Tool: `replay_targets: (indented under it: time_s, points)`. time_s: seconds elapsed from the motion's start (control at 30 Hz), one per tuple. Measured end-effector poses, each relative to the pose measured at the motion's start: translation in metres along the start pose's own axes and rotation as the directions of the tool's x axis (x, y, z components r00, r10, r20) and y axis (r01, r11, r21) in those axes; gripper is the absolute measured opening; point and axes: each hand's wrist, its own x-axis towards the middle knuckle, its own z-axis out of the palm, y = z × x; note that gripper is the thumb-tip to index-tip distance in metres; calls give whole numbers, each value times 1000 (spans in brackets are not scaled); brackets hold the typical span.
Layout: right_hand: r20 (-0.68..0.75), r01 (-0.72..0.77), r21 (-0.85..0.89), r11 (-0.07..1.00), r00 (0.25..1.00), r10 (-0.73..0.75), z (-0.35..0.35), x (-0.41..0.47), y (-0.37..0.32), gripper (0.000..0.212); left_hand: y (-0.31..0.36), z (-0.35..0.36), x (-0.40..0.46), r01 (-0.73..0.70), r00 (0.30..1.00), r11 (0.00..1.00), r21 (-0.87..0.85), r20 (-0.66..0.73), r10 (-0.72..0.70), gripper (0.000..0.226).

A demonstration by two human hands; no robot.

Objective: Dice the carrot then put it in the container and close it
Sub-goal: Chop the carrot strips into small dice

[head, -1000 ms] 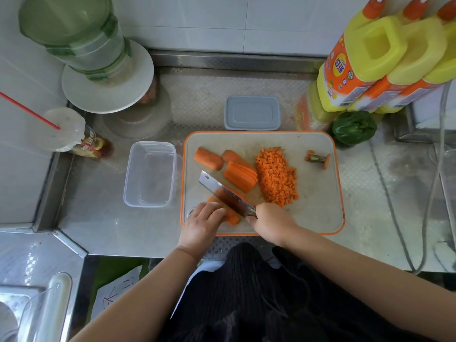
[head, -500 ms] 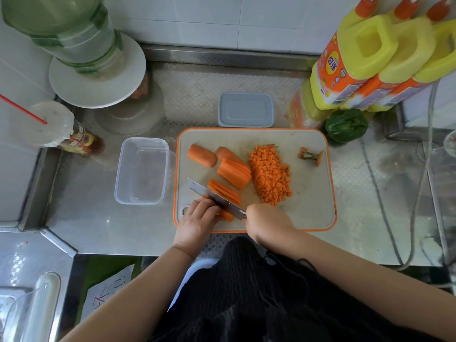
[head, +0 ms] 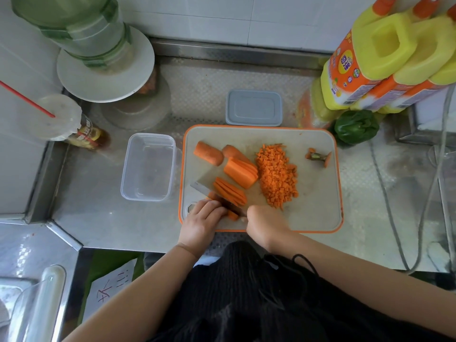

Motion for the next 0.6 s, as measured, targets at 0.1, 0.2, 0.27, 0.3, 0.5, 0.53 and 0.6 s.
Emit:
replay_targets:
  time_s: [0.1,0.2,0.27,0.3,0.5,0.53,0.6]
  points:
    - [54,-10,118,993,999,4,-7,9,8,23,1,-4,2,-13,1000,999,-52,-8,12,22]
    - [46,7,141,990,999,-14,-10,8,10,30,4,-7,5,-19,1000,997,-73,-8,18,23]
    - [9,8,114,993,1000,-9,-10,3,9,33,3,-8,5,-8,1000,998,-68,4,8,22]
    - [-14,8,96,995,1000,-7,-10,0,9,33,2,-7,5,1,1000,998,-66,9,0,23]
    - [-12,19,9,1000,1000,-19,-7,-12,6,25,0,-8,4,8,1000,999,-34,18,-8,11]
    - [-5,15,2,1000,1000,-15,-7,-13,5,24,0,-8,4,17,1000,999,-27,22,-16,11]
    - [9,4,-14,1000,1000,-3,-8,-13,4,23,1,-7,4,29,999,999,-19,23,-29,12]
